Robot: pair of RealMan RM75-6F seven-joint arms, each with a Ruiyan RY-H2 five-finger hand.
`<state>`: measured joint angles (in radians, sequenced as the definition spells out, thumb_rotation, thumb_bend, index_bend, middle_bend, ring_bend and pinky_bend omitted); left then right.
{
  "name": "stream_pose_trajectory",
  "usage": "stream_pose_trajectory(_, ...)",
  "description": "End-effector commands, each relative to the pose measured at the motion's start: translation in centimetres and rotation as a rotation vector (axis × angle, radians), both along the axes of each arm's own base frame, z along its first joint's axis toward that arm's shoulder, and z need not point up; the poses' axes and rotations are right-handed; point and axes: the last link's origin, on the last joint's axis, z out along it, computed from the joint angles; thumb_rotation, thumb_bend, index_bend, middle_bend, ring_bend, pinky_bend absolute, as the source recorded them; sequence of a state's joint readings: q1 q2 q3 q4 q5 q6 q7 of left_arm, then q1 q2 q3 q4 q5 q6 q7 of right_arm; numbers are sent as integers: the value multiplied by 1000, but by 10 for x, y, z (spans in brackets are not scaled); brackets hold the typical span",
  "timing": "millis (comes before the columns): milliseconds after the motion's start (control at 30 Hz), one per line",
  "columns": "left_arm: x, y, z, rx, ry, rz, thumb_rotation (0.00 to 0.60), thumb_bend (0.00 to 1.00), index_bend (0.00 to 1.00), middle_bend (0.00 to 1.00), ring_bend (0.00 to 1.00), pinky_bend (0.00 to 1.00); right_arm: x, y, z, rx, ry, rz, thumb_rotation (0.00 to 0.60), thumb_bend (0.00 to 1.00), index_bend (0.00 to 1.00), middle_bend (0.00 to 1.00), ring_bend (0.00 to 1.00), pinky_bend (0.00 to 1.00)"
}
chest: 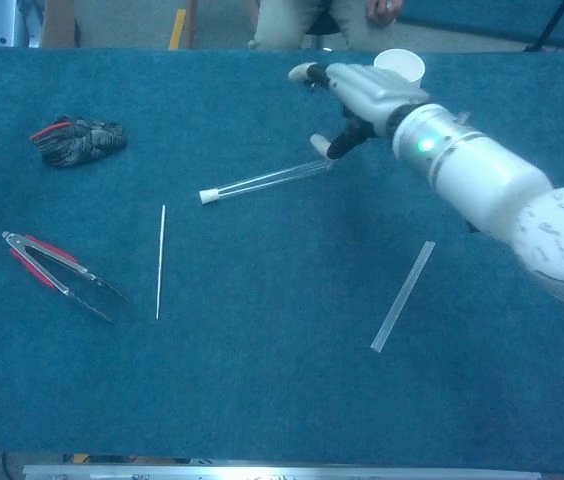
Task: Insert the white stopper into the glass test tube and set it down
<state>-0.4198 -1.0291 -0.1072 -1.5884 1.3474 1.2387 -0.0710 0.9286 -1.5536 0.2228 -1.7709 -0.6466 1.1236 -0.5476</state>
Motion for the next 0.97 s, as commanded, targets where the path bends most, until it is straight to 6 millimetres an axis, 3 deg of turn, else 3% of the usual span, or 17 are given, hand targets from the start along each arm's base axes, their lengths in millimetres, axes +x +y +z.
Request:
stream_pose_trajectory(33, -20, -6, 5, 46, 44, 44, 600, 323, 220, 91, 0, 51, -31, 21, 41, -83, -6, -19, 600, 394, 134, 143, 53, 288)
stream_pose_trajectory(233, -42, -19, 12, 74, 79, 98, 600, 323, 220, 92, 0, 51, -62, 49, 85, -163, 27, -55, 600, 395, 133, 144, 53, 287)
stream_pose_trajectory(400, -48, -26, 17, 94, 92, 118, 600, 322, 220, 92, 0, 51, -81, 67, 109, -215, 68, -70, 600, 395, 134, 144, 54, 287)
stream_pose_trajectory(467, -51, -32, 23, 118, 104, 119, 600, 322, 220, 91, 0, 51, -96, 83, 125, -262, 104, -92, 600, 395, 138, 144, 54, 287)
stream_pose_trajectory(733, -49, -53, 29, 126, 123, 136, 600, 322, 220, 91, 0, 51, -127, 126, 151, -330, 105, -152, 600, 395, 150, 144, 54, 287)
stream_pose_trajectory(967, -45, -72, 30, 105, 100, 147, 600, 322, 220, 91, 0, 51, -141, 141, 164, -366, 95, -190, 600, 395, 155, 144, 54, 287)
